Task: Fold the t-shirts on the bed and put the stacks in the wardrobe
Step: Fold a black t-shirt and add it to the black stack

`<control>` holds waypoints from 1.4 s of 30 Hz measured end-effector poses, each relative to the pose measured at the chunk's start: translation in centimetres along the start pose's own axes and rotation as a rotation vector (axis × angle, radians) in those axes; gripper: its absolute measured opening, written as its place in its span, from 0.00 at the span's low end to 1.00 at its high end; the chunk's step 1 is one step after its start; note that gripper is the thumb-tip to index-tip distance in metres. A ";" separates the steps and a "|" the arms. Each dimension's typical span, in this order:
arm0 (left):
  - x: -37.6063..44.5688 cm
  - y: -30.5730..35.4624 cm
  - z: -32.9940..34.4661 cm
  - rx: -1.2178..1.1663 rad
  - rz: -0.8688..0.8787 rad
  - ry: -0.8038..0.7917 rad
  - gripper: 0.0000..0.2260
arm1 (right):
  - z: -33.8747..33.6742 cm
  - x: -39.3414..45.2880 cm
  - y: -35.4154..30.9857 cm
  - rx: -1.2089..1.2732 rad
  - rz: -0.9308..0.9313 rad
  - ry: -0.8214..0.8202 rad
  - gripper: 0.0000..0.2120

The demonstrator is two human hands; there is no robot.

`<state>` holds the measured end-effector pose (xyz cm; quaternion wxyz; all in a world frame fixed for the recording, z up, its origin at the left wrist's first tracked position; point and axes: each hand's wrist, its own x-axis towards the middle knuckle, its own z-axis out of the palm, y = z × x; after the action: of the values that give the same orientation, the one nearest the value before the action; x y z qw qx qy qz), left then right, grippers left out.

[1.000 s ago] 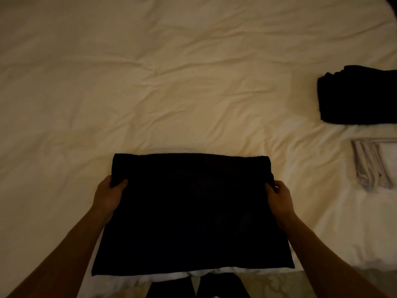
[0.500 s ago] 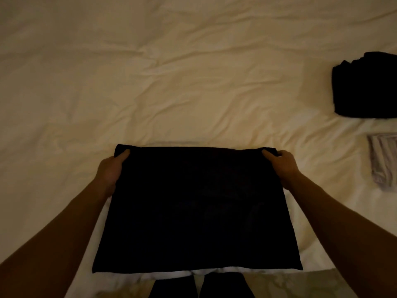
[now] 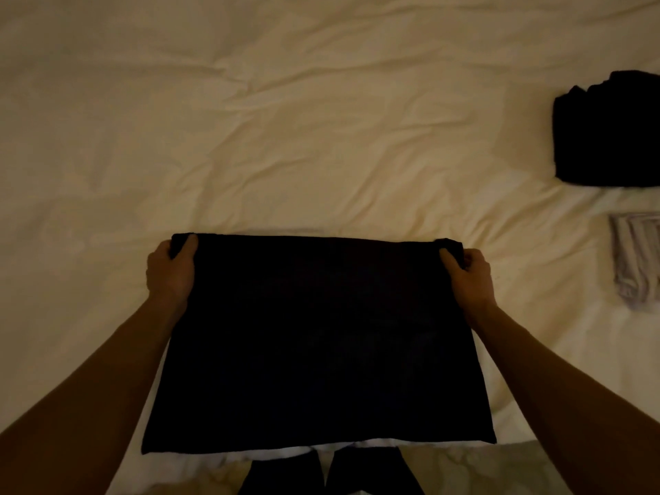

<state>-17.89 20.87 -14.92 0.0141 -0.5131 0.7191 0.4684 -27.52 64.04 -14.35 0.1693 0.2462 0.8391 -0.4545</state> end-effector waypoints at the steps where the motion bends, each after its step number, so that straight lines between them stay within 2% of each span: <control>1: 0.2 0.0 -0.1 -0.037 -0.022 -0.039 0.19 | 0.1 0.0 0.0 0.019 0.028 -0.020 0.16; 6: 1.1 0.2 -0.6 -0.211 -0.057 -0.168 0.12 | 0.1 0.6 -0.6 0.156 0.067 -0.062 0.11; 9: 1.5 0.7 -0.6 -0.272 -0.022 -0.088 0.07 | -0.4 1.1 -1.3 0.113 -0.035 0.029 0.10; 14: 2.7 3.0 0.7 -0.258 0.122 0.002 0.09 | -0.4 3.0 -4.0 0.077 -0.166 0.143 0.10; 16: 3.0 3.2 1.0 -0.212 0.112 -0.027 0.10 | -0.2 3.7 -4.2 0.122 -0.114 0.101 0.13; 19: 2.2 1.9 0.5 -0.023 0.072 -0.108 0.24 | -0.2 3.4 -2.7 0.115 0.024 -0.009 0.20; 21: 1.0 0.6 -0.3 0.039 0.026 -0.160 0.28 | -0.5 2.3 -1.0 0.028 0.084 -0.050 0.25; 24: -0.5 -1.2 -1.3 0.090 -0.049 -0.248 0.23 | -0.8 0.5 1.3 -0.047 0.134 -0.071 0.29; 27: -2.3 -2.3 -2.1 0.001 -0.100 -0.278 0.17 | -1.3 -1.0 2.8 -0.071 0.154 -0.106 0.26; 29: -3.5 -3.1 -2.4 -0.040 -0.131 -0.288 0.17 | -1.6 -1.6 3.4 -0.064 0.175 -0.130 0.24; 33: -6.0 -5.7 -3.2 0.029 -0.143 -0.324 0.24 | -2.2 -2.8 4.5 -0.088 0.195 -0.184 0.25; 38: -10.4 -9.7 -5.3 0.213 -0.101 -0.287 0.19 | -3.8 -6.4 7.8 -0.181 0.207 -0.221 0.21; 42: -12.7 -11.3 -7.7 0.180 -0.105 -0.245 0.15 | -5.4 -9.7 10.0 -0.126 0.253 -0.168 0.19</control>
<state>0.13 24.35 -11.72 0.1722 -0.4856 0.7232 0.4600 -14.18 70.80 -13.37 0.3100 0.3001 0.8111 -0.3950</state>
